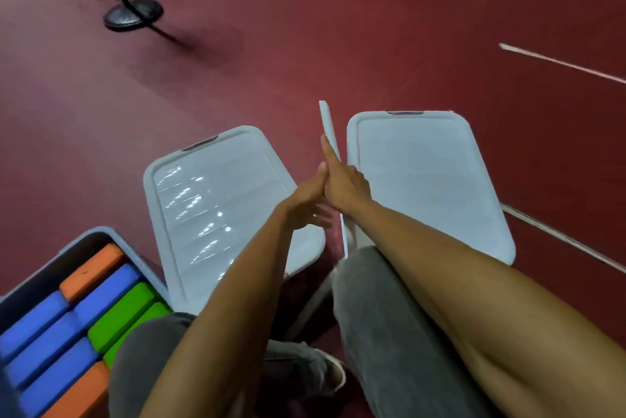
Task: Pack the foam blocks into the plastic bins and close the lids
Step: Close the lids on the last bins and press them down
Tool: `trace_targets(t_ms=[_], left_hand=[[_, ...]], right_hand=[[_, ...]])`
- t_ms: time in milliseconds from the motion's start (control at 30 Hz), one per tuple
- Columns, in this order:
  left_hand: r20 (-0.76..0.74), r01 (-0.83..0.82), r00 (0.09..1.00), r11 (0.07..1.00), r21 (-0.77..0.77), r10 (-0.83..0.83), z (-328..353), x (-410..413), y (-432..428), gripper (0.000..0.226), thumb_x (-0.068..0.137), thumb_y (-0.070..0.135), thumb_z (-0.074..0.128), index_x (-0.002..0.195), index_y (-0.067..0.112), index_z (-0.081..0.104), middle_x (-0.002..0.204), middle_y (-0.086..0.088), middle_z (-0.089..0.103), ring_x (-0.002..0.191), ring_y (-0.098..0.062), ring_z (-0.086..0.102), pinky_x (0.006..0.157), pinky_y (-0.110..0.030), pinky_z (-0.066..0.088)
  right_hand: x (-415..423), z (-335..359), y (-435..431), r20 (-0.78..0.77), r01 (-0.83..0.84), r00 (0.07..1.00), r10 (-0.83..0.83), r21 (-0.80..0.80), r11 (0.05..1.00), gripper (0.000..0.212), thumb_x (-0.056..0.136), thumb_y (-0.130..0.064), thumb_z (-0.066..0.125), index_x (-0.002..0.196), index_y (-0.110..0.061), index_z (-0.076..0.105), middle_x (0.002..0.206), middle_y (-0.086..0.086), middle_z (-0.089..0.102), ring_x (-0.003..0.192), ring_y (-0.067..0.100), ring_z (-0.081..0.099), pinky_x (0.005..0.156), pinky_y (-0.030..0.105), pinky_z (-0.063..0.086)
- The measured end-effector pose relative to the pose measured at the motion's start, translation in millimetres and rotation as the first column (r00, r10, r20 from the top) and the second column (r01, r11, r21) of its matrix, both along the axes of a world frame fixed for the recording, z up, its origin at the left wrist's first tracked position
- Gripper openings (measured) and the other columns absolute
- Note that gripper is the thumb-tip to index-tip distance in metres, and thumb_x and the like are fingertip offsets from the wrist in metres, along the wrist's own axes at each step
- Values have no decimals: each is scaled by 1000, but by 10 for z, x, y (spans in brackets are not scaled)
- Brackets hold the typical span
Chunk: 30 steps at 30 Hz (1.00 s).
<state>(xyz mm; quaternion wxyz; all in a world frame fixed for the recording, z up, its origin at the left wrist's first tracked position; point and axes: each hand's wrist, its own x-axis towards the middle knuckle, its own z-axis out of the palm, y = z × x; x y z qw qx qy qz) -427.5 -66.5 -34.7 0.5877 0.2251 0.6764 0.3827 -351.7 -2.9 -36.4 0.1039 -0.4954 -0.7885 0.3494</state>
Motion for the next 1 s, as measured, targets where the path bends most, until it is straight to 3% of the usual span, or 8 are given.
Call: trace_targets(t_ms=[167, 300, 400, 567, 667, 767, 867, 1000], left_hand=[[178, -167, 972, 985, 52, 155, 707, 11, -306, 100, 72, 93, 28, 139, 23, 52, 143, -13, 53, 130, -38, 50, 104, -58, 44], [182, -304, 944, 939, 163, 274, 1151, -86, -681, 77, 81, 87, 37, 120, 27, 64, 130, -5, 65, 120, -28, 60, 103, -54, 47], [230, -466, 881, 841, 274, 413, 1287, -237, -1095, 82, 77, 86, 50, 129, 24, 64, 133, -10, 64, 117, -26, 64, 98, -53, 52], [335, -674, 739, 647, 357, 585, 1488, -477, -1942, 92, 70, 79, 68, 140, 22, 54, 137, -11, 61, 126, -30, 59, 109, -53, 42], [255, -819, 545, 444, 363, 798, 1412, -670, -2493, 90, 64, 53, 88, 136, 14, 50, 129, -18, 64, 106, -34, 69, 88, -58, 53], [204, -864, 421, 323, 385, 884, 1493, -629, -3003, 74, 72, 25, 84, 134, 9, 46, 118, -22, 67, 88, -34, 69, 76, -58, 56], [192, -876, 330, 225, 426, 924, 1426, -641, -3390, 53, 85, -1, 69, 130, 14, 46, 101, -14, 69, 77, -28, 69, 72, -46, 58], [189, -892, 200, 99, 441, 961, 1238, -714, -3914, 55, 87, -10, 57, 134, 18, 49, 113, -16, 68, 86, -31, 69, 74, -46, 61]], right_hand=[[-267, 587, -261, -129, 46, 991, -40, 44, 998, 60, 105, -47, 38, 156, -40, 8, 118, 6, 60, 100, 28, 63, 81, 37, 53], [-444, 1089, -586, -155, -29, 987, 41, 77, 997, 56, 105, -38, 40, 157, -27, 23, 131, 13, 61, 116, 37, 60, 100, 46, 48], [-530, 1382, -947, -130, -141, 979, 158, 133, 981, 63, 94, -39, 54, 150, -25, 28, 129, 11, 62, 117, 37, 59, 92, 41, 43], [-768, 1587, -1776, -318, -384, 890, 328, -132, 914, 63, 95, -51, 34, 152, -25, 33, 148, 7, 50, 131, 34, 51, 102, 44, 41], [-946, 1589, -2268, -400, -550, 802, 443, -206, 809, 45, 92, -39, 37, 128, -20, 55, 128, 7, 61, 112, 28, 59, 79, 33, 47], [-1128, 1480, -2637, -371, -694, 712, 596, -250, 675, 60, 80, -48, 39, 128, -16, 57, 130, 6, 61, 116, 28, 59, 95, 37, 49], [-1070, 1502, -3043, -415, -790, 612, 674, -272, 550, 24, 97, -11, 37, 113, -14, 54, 120, 5, 55, 110, 21, 52, 83, 24, 44], [-1119, 1255, -3244, -419, -791, 612, 671, -356, 499, 49, 100, -2, 36, 147, -9, 47, 148, 3, 43, 137, 14, 38, 108, 21, 27]])
